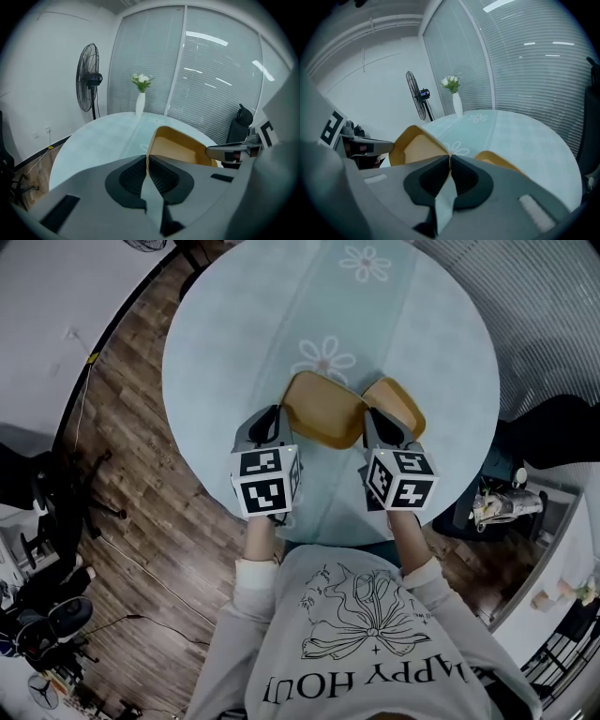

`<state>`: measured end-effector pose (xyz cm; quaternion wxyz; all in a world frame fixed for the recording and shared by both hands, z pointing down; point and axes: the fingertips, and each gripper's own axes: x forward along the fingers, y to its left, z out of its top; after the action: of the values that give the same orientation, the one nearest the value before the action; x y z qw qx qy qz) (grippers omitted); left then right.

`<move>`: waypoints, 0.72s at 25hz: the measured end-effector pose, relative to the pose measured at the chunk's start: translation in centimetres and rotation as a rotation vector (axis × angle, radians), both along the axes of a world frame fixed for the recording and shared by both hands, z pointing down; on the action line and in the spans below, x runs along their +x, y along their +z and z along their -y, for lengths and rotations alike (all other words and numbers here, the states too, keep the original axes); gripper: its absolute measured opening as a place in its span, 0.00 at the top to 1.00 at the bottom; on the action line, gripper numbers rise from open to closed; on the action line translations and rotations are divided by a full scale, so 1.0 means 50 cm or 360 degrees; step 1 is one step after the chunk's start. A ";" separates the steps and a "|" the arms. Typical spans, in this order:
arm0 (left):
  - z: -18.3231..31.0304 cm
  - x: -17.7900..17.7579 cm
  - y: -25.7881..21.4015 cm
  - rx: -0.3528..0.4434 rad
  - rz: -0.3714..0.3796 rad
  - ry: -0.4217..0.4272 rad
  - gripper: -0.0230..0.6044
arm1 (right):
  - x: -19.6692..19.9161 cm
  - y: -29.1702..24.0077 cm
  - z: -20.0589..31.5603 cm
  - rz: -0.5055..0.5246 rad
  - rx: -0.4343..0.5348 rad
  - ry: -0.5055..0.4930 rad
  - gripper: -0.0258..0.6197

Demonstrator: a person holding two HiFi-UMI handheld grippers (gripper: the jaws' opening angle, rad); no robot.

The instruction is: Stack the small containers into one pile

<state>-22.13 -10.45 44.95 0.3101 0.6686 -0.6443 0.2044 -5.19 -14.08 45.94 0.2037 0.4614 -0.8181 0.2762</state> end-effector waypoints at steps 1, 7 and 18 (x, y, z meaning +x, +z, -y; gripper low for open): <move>0.006 0.017 -0.007 0.0009 0.0000 0.0022 0.92 | 0.019 -0.005 0.000 0.0002 0.0001 0.0017 0.92; 0.042 0.124 -0.030 0.0038 -0.0007 0.0162 0.92 | 0.130 -0.024 0.010 0.0005 0.0009 0.0132 0.92; 0.096 0.276 -0.028 0.0013 0.0009 0.0345 0.92 | 0.284 -0.011 0.023 0.0047 -0.0040 0.0294 0.92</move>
<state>-8.31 -15.26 43.55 0.2816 0.7351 -0.5698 0.2360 9.04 -15.23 45.41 0.1713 0.5281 -0.7714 0.3109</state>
